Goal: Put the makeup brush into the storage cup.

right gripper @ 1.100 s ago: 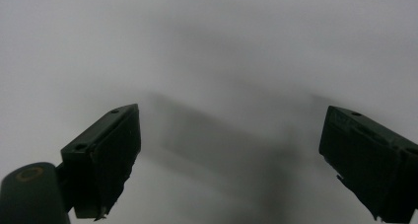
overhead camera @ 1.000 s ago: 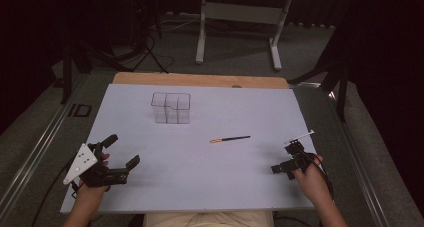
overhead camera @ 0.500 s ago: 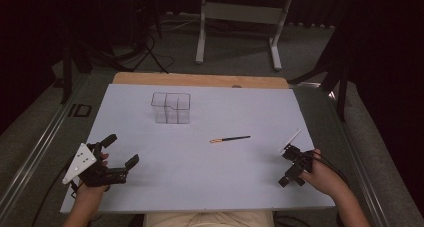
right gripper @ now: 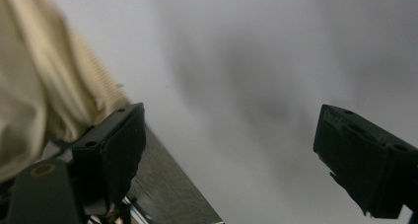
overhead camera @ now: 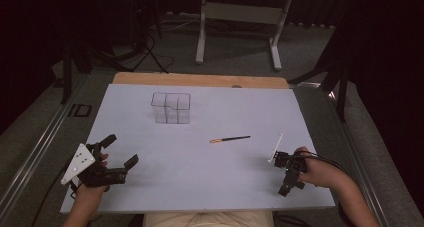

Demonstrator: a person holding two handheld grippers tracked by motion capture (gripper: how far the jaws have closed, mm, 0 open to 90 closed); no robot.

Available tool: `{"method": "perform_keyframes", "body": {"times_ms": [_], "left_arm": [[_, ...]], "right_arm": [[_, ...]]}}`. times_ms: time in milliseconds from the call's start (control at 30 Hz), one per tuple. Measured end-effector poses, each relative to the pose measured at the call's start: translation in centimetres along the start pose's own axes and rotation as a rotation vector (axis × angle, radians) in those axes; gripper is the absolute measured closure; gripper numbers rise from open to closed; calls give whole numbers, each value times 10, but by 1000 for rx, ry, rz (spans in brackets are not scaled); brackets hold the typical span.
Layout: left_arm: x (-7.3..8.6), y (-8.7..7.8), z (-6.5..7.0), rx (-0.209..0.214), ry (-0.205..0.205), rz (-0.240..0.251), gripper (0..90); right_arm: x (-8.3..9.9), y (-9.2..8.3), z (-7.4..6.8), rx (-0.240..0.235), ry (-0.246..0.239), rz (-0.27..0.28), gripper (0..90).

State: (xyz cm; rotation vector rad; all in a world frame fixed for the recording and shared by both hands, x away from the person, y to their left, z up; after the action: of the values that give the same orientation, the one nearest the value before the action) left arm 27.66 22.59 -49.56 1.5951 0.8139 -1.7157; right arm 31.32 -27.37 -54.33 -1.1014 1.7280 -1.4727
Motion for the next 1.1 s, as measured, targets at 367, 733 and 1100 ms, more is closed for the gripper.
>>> {"method": "perform_keyframes", "body": {"times_ms": [367, 733, 1100], "left_arm": [[1, -1, 0, 2, 0, -3, 4], [1, -3, 0, 1, -2, -2, 4], [1, -5, 0, -5, -2, -3, 4]], "right_arm": [[-19, -2, -19, -42, -237, 14, 132], [-38, -4, -26, -14, -397, 12, 125], [-69, -12, -40, -24, -558, 95, 148]]}}
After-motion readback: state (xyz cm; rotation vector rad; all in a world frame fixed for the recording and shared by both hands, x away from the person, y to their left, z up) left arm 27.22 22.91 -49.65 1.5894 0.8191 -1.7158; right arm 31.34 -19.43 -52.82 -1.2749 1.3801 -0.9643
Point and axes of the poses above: each handheld gripper's, and its own axes: y roughly forward along the jaws, x roughly out of its underside, z roughly to its right, the point moved 6 cm from there along y, roughly forward along the jaws, and after that the axes turned 3 degrees about z, right-handed, at the moved point
